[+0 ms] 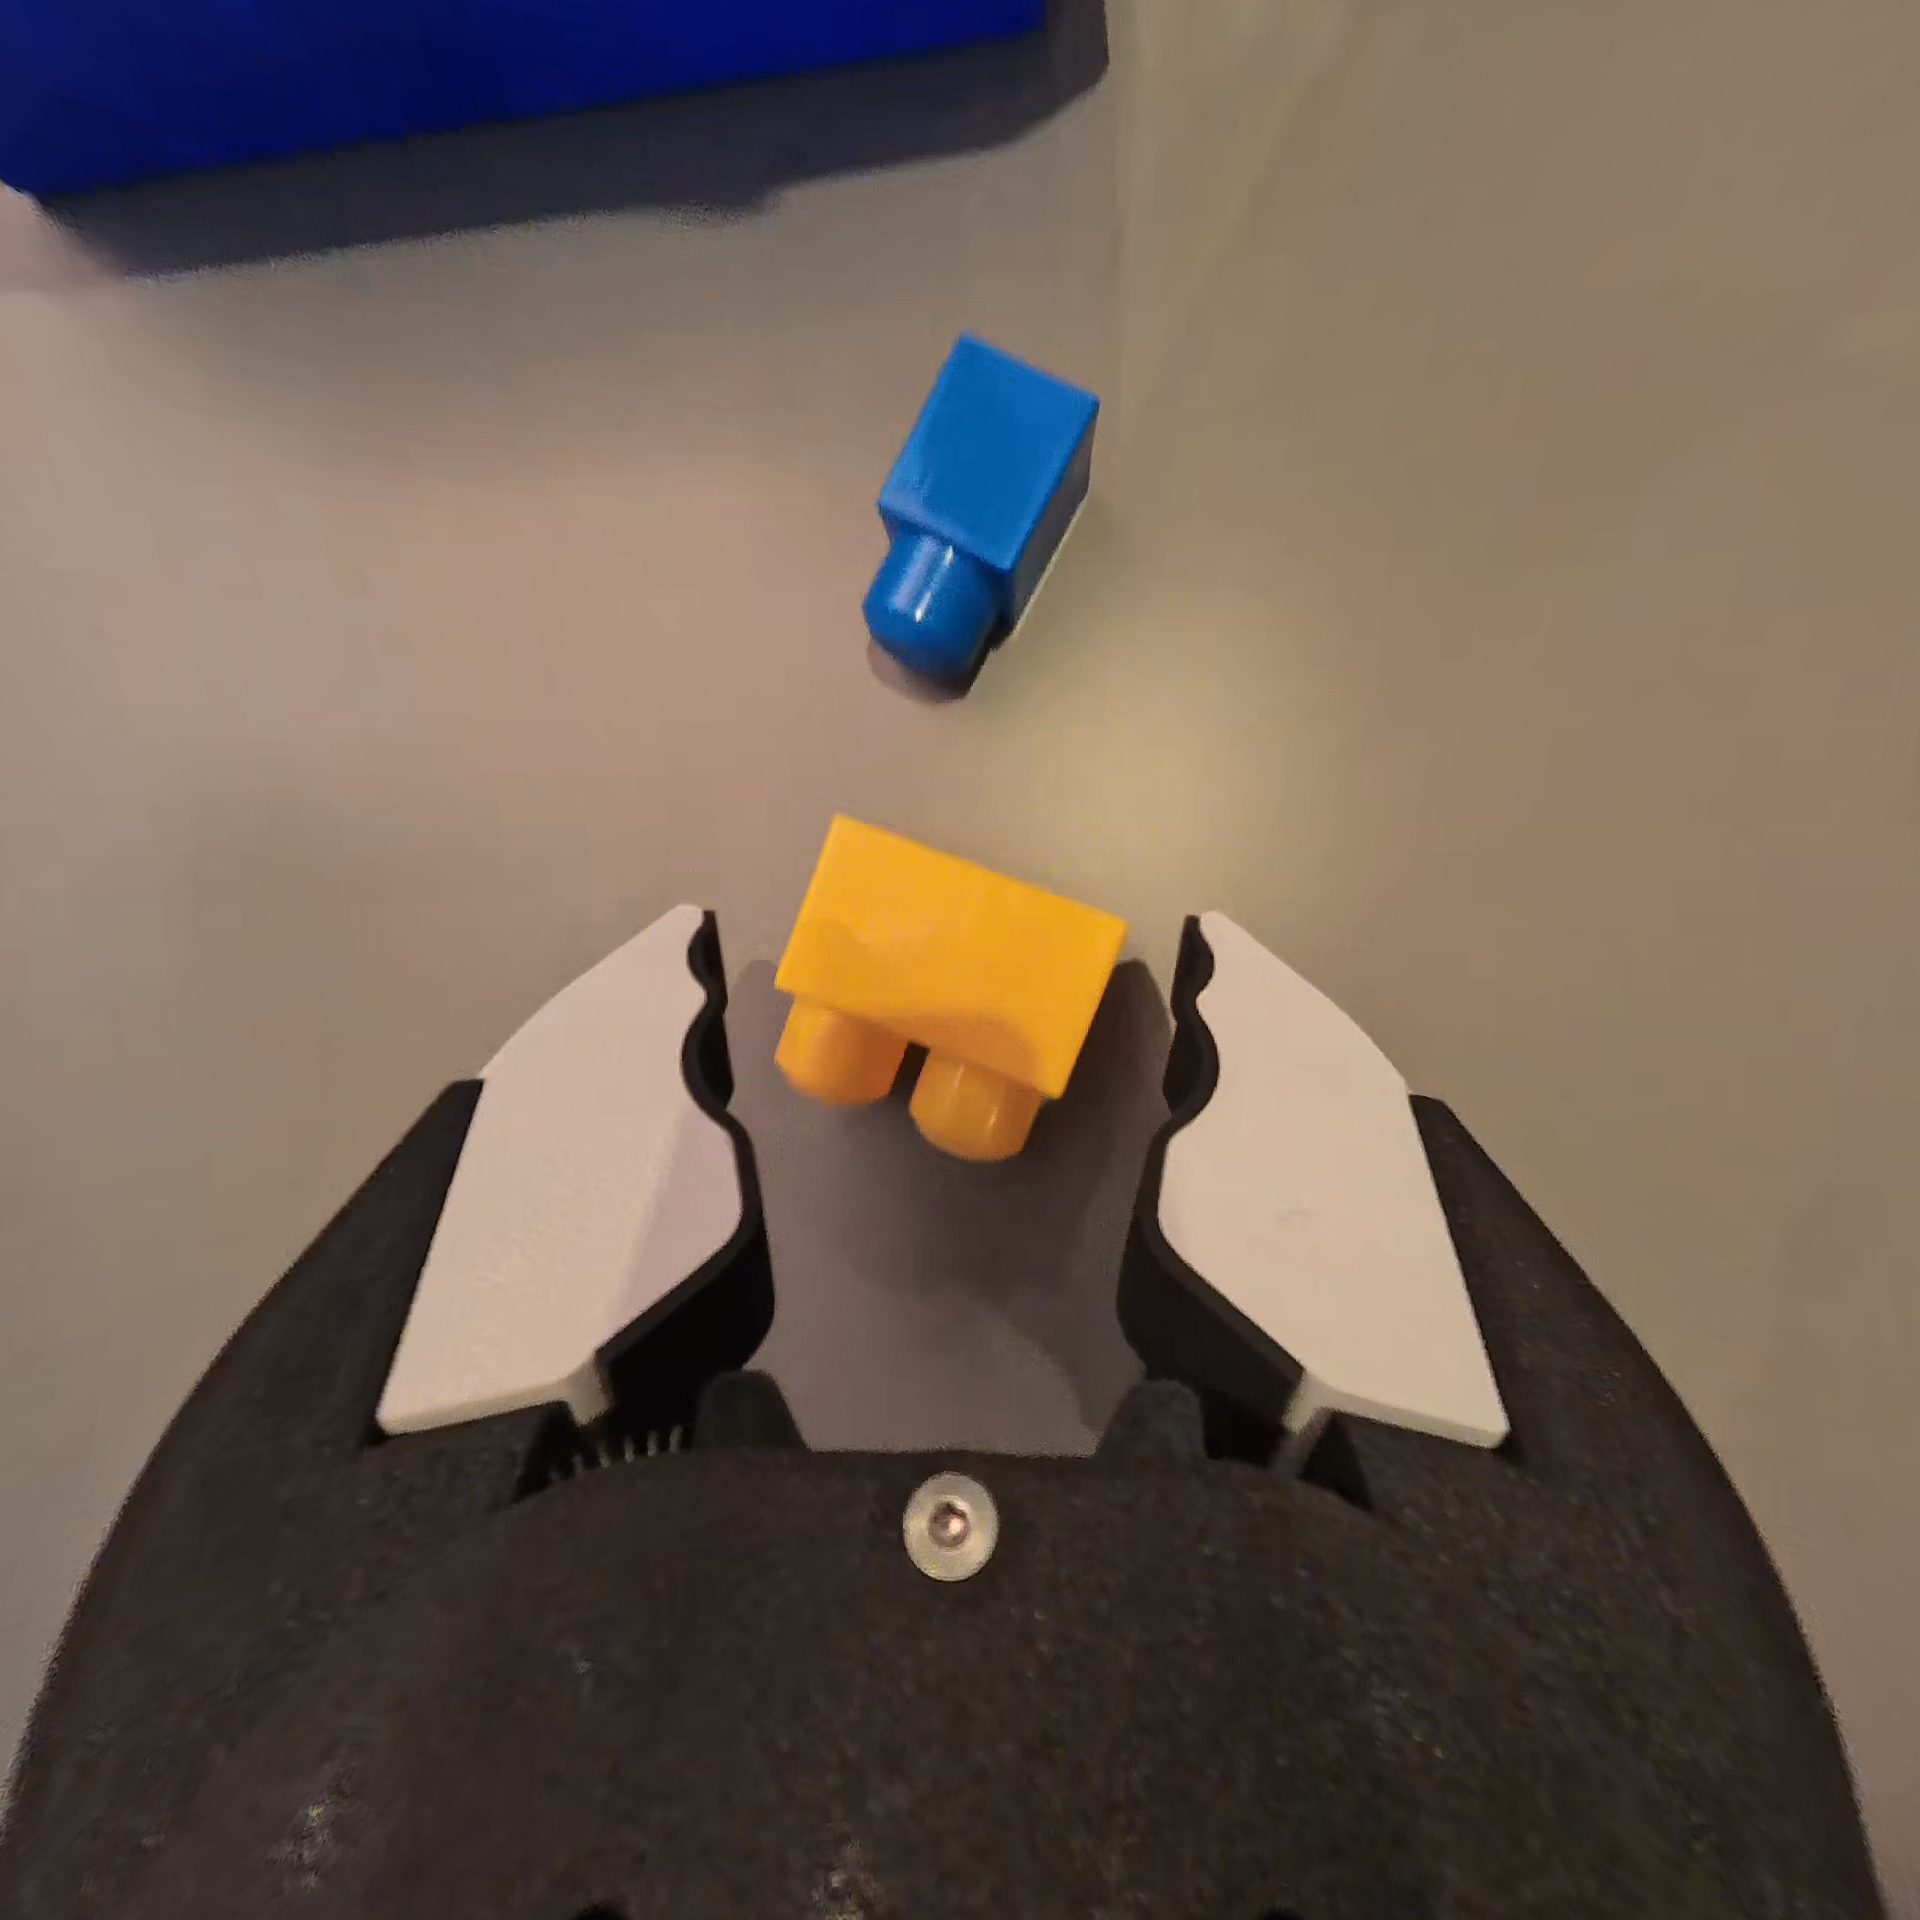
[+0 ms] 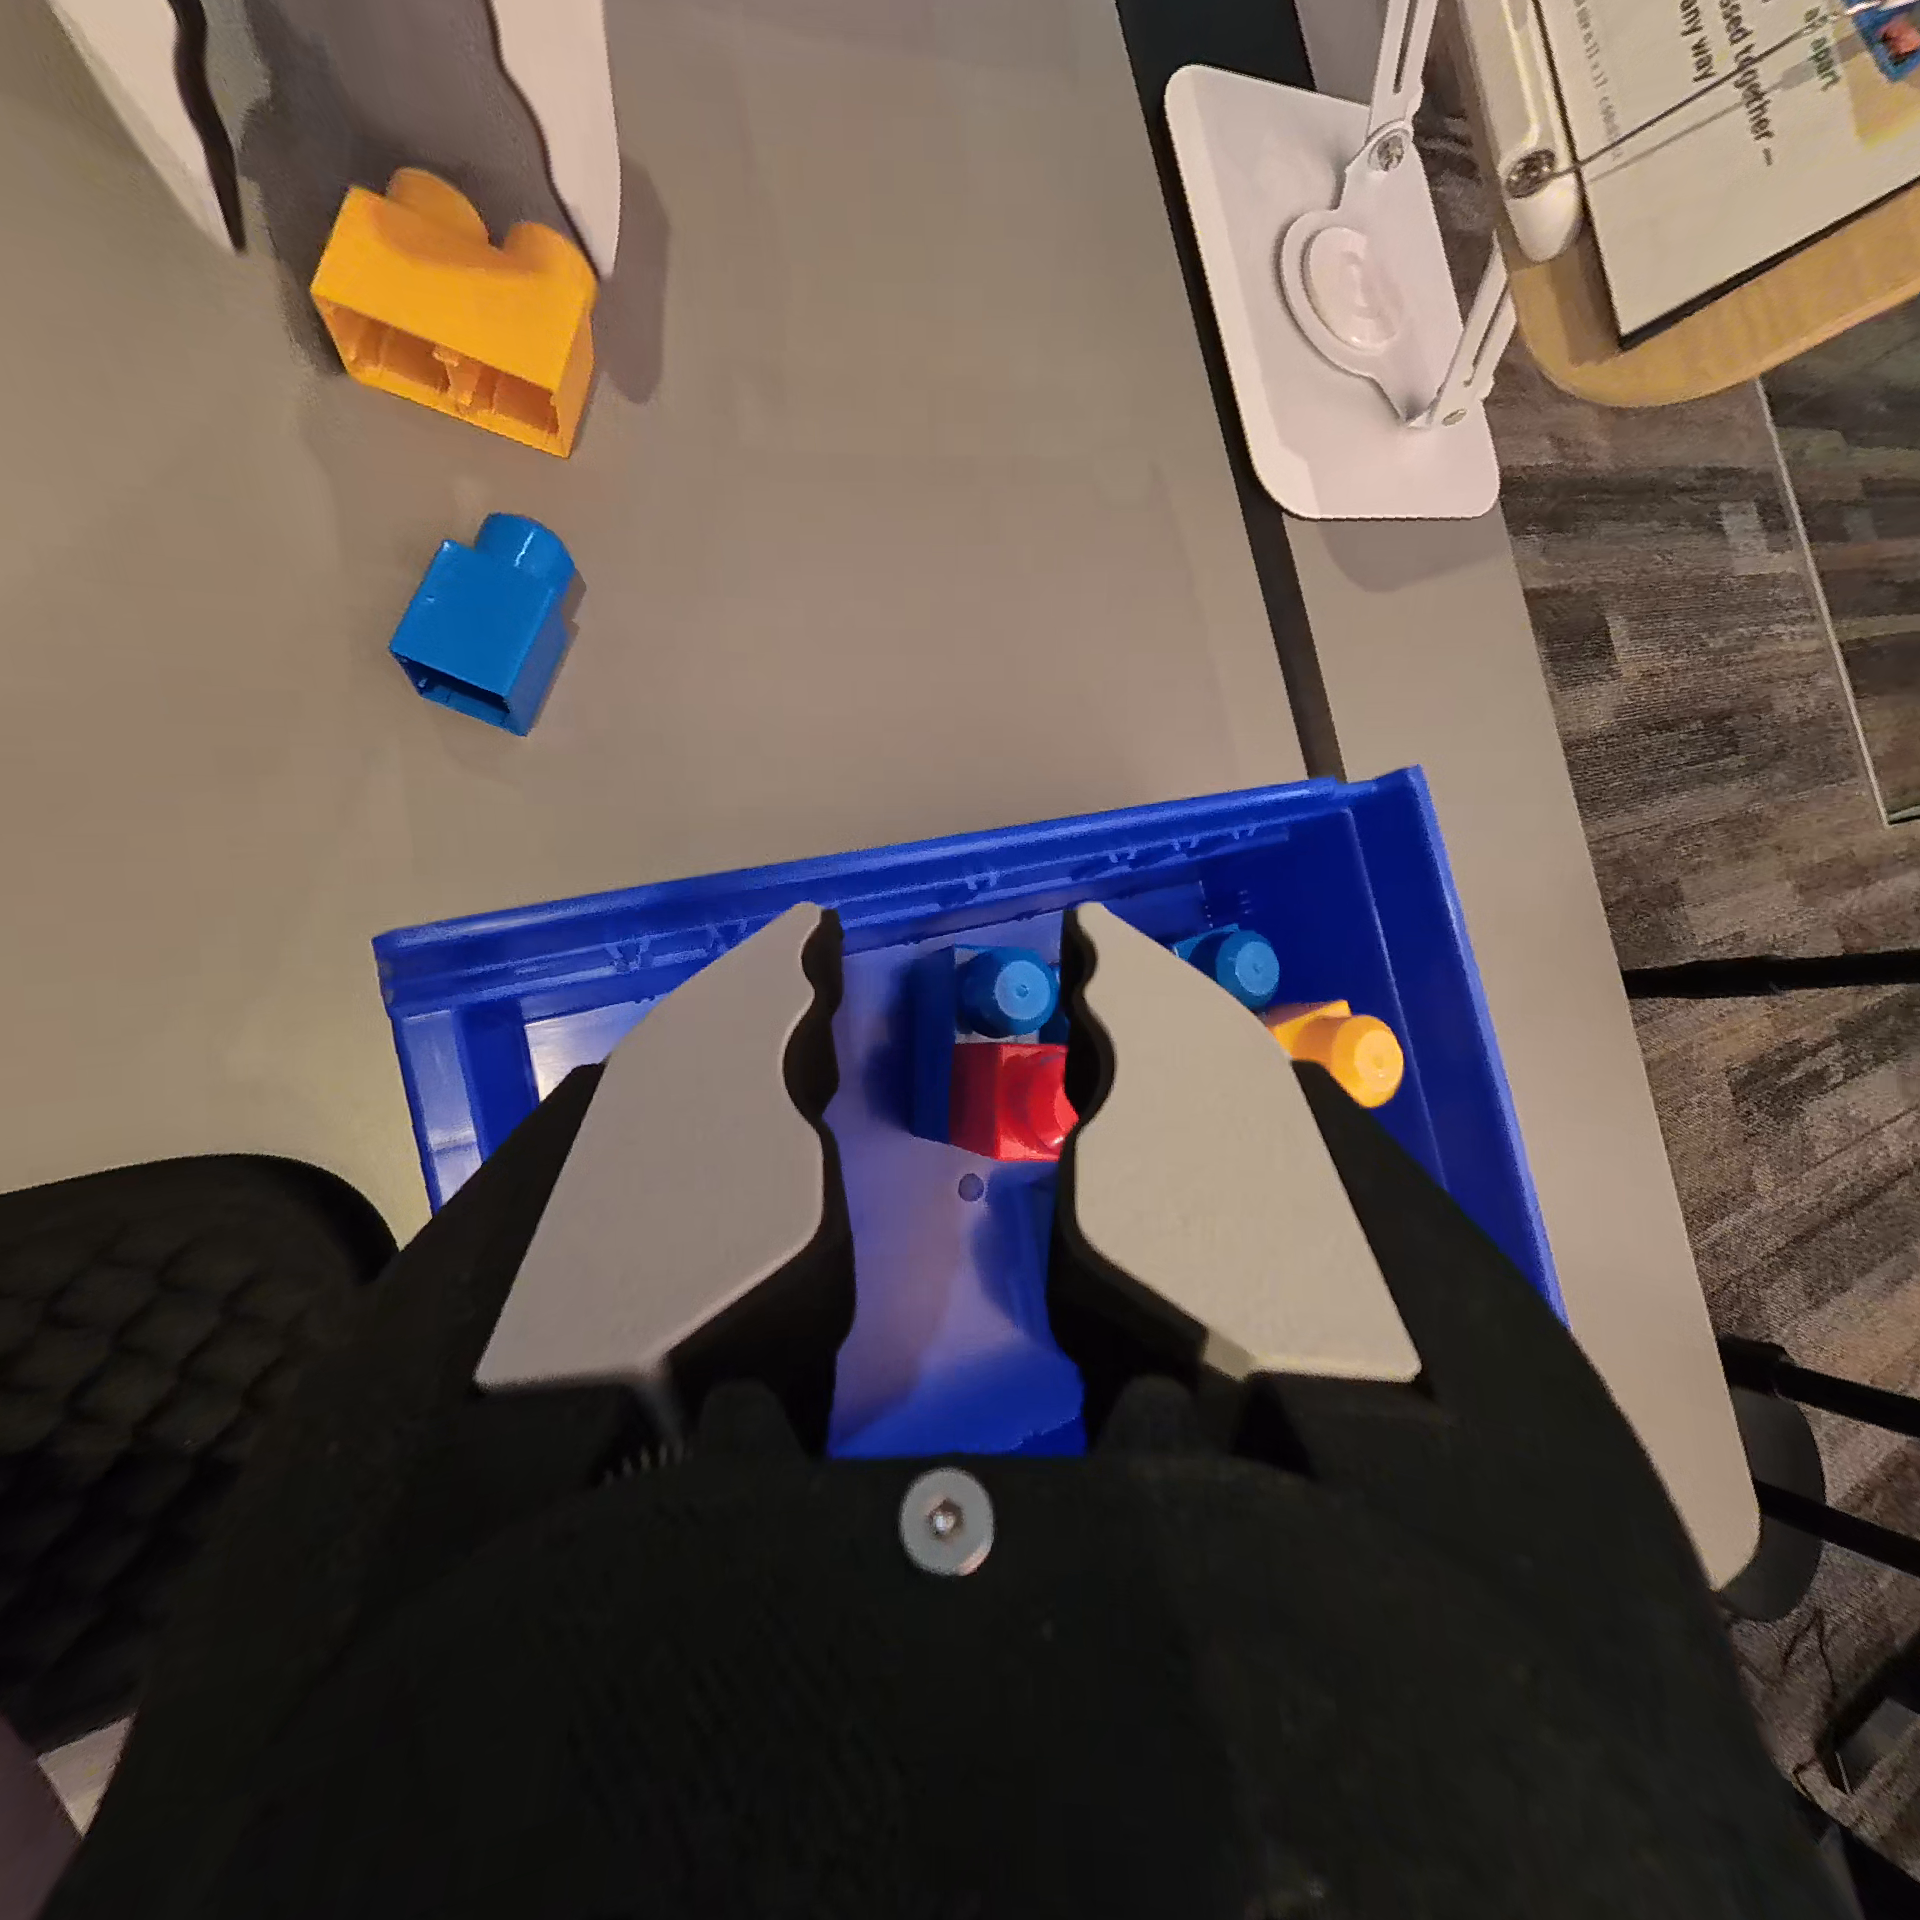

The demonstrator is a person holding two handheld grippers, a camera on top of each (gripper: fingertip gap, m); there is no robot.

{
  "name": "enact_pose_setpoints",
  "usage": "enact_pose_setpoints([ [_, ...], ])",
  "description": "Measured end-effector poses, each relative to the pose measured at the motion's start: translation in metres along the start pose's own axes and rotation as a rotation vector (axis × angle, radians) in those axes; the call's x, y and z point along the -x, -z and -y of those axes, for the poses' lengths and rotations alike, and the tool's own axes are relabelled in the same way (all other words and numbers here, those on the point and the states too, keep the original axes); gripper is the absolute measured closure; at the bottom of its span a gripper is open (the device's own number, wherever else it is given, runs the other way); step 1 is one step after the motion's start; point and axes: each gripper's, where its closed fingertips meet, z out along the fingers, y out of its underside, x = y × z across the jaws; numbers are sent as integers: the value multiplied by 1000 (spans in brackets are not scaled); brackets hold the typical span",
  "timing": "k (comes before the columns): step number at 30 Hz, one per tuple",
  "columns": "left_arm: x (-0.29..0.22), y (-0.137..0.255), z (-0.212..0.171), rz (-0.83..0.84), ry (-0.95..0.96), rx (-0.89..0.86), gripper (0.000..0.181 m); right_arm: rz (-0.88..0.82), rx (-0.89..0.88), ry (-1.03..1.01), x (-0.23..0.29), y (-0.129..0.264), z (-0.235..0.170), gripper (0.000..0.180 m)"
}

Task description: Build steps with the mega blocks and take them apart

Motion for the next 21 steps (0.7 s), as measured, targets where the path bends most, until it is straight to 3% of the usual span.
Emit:
enact_pose_setpoints([
  [8,-2,-26,-22,-39,-70,82,90,44,29,36,11,-15,7,138],
  [13,2,-37,-24,-47,-74,82,101,74,23,49,16,-22,12,138],
  [17,0,-32,-20,-64,-17,41,102,136,-28,28,26,-28,27,138],
  [21,12,-4,-9,23,44,-60,102,196,-115,-138,31,-40,65,138],
])
